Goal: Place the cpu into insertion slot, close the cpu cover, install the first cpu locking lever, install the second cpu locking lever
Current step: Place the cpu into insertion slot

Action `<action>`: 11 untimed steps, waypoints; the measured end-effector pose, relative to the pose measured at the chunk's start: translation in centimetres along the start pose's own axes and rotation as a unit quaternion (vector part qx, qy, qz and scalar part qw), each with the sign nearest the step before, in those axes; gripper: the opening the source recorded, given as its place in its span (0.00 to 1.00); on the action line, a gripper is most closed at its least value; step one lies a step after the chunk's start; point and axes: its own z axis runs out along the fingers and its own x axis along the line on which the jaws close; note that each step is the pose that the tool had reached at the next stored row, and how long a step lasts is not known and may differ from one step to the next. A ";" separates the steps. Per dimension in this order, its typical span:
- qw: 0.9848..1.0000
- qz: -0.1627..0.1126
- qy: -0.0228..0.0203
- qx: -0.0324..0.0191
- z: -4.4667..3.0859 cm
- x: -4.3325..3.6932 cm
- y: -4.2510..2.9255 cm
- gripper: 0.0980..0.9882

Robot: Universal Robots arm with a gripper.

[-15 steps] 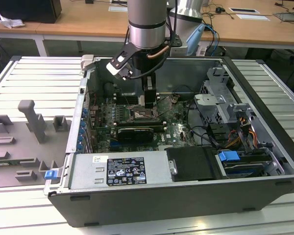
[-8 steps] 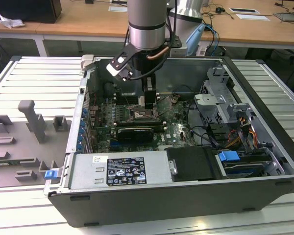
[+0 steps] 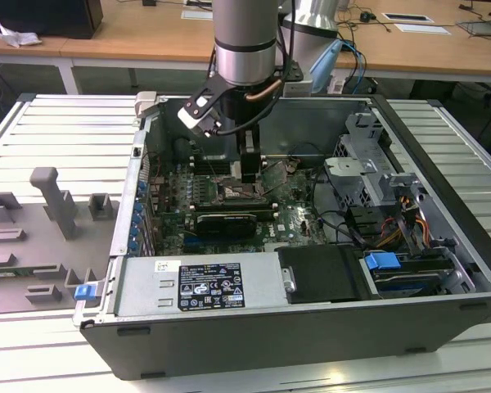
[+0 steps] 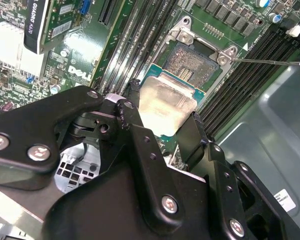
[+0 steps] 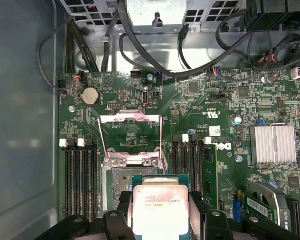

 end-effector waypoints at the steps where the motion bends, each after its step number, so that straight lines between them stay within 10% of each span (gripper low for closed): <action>1: 1.000 0.000 0.000 0.000 0.02 0.00 -0.01 0.49; 11: 1.000 0.000 0.000 0.000 0.26 -0.01 -0.10 0.49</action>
